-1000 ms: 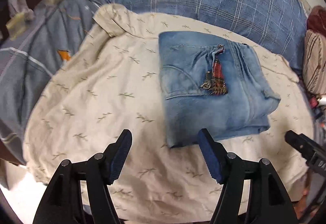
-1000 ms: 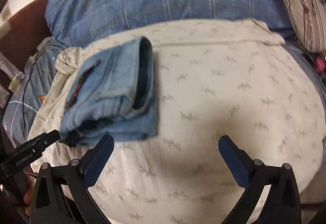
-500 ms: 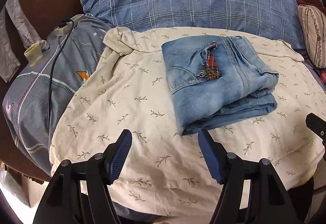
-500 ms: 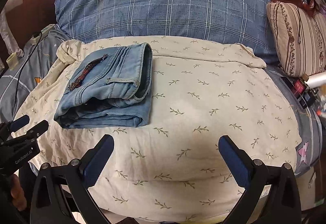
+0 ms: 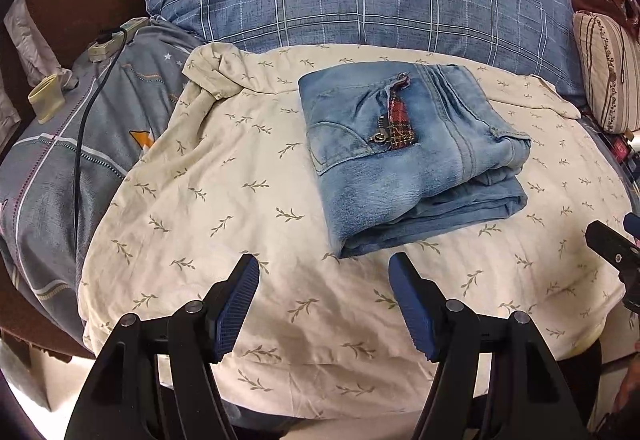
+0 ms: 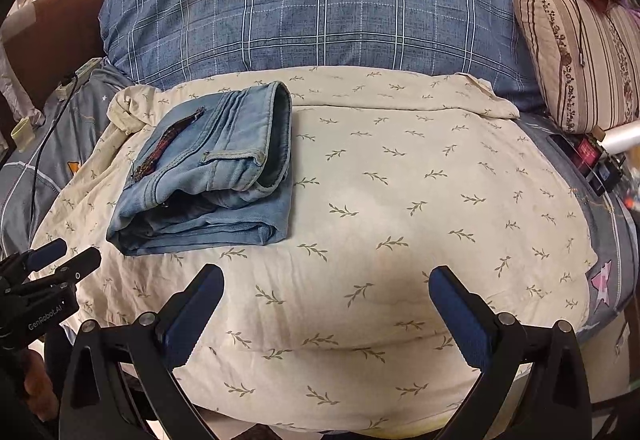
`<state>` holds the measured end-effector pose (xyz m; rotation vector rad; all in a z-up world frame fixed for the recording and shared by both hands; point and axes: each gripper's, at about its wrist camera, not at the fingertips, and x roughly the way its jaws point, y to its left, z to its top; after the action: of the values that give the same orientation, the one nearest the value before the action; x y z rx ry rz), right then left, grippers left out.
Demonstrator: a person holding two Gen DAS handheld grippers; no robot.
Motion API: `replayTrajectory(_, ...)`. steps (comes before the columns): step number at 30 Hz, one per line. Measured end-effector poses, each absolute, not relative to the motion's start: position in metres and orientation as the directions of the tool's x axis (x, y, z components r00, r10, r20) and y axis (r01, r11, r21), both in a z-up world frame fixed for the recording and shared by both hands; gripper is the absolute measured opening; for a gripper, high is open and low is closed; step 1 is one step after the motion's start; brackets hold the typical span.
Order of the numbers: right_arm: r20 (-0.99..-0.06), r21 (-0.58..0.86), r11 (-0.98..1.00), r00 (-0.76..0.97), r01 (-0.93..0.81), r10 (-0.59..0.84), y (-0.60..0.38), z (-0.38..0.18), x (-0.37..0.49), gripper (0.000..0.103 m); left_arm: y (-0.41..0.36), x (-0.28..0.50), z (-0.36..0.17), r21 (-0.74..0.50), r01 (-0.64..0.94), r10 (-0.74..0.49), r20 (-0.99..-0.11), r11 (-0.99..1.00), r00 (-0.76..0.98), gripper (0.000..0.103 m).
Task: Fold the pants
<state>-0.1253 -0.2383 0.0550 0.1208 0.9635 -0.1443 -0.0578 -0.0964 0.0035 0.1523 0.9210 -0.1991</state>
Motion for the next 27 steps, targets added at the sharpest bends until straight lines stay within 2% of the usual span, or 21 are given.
replayTrajectory(7,-0.830,0.039,0.983,0.554,0.181,-0.069,-0.238,0.052,-0.125,0.103,-0.095,-0.069,0.011,0.026,0.262,-0.150,-0.763,0.965,0.629,0.067)
replayTrajectory(27,-0.836,0.025,0.983,0.543,0.184,-0.080,-0.239,0.050,-0.124,0.103,-0.097,-0.076,0.014,0.040,0.277,-0.145,-0.776,0.960,0.614,0.068)
